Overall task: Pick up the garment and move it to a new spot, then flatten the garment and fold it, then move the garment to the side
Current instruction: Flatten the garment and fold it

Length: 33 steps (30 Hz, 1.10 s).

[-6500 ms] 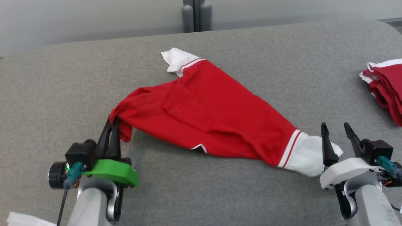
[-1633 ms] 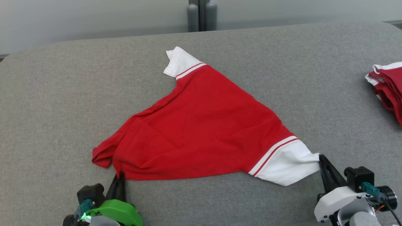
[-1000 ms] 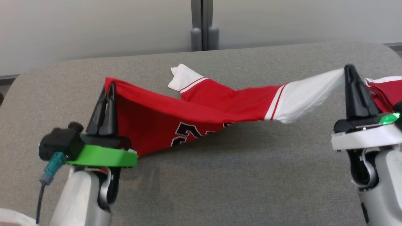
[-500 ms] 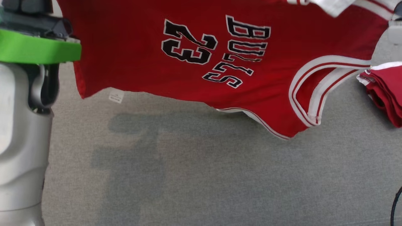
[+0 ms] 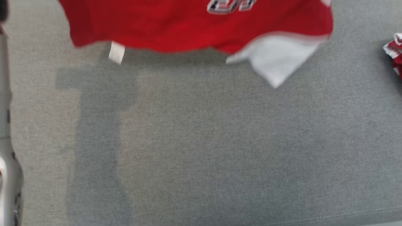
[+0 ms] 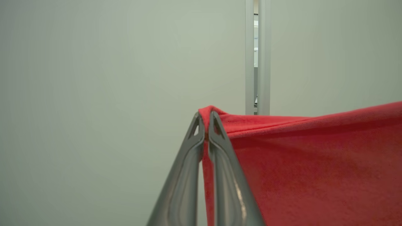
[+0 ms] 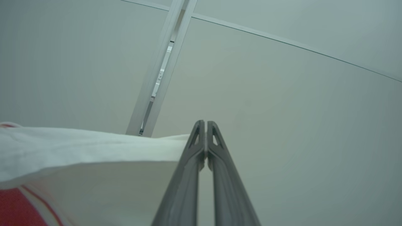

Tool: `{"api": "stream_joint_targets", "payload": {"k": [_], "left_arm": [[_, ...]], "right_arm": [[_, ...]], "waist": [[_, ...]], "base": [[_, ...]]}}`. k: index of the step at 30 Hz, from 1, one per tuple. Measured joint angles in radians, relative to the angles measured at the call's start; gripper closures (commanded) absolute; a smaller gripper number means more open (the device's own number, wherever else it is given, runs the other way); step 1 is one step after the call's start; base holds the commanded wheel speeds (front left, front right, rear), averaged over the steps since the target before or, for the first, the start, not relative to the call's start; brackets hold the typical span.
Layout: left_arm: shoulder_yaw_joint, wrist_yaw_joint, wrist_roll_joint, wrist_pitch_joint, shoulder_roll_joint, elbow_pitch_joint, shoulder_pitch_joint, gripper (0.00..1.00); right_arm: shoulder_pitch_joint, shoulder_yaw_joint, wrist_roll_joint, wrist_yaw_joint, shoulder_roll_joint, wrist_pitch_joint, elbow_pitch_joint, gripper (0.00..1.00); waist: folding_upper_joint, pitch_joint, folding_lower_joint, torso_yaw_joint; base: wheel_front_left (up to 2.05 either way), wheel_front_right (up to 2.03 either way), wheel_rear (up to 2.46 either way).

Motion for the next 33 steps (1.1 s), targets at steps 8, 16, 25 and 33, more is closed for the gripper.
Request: {"api": "stream_joint_targets", "payload": {"k": [8, 16, 25, 33], "left_arm": [[0.087, 0.01, 0.049, -0.015, -0.028, -0.012, -0.138, 1.0], [0.221, -0.009, 0.069, -0.014, -0.109, -0.09, 0.165, 1.0], [0.352, -0.024, 0.083, -0.014, -0.245, -0.108, 0.702, 1.0], [0.317, -0.027, 0.007, -0.014, -0.259, -0.076, 0.971, 1.0]], "right_arm": [[-0.106, -0.093, -0.098, 0.0, 0.042, -0.001, -0.037, 1.0], [0.165, -0.158, -0.045, 0.001, 0.083, -0.001, -0.108, 1.0], [0.722, -0.174, 0.079, 0.002, 0.17, -0.001, -0.178, 1.0], [1.084, -0.172, 0.137, 0.002, 0.235, -0.001, -0.17, 1.0]], "waist": [[0.0, 0.117, 0.0001, -0.003], [-0.0001, 0.123, 0.0001, -0.004], [0.0, 0.034, 0.0001, -0.009], [0.0, -0.067, 0.0, -0.013]], "base": [[0.0, 0.0, 0.0], [0.0, 0.0, 0.0], [0.0, 0.0, 0.0], [0.0, 0.0, 0.0]]}}
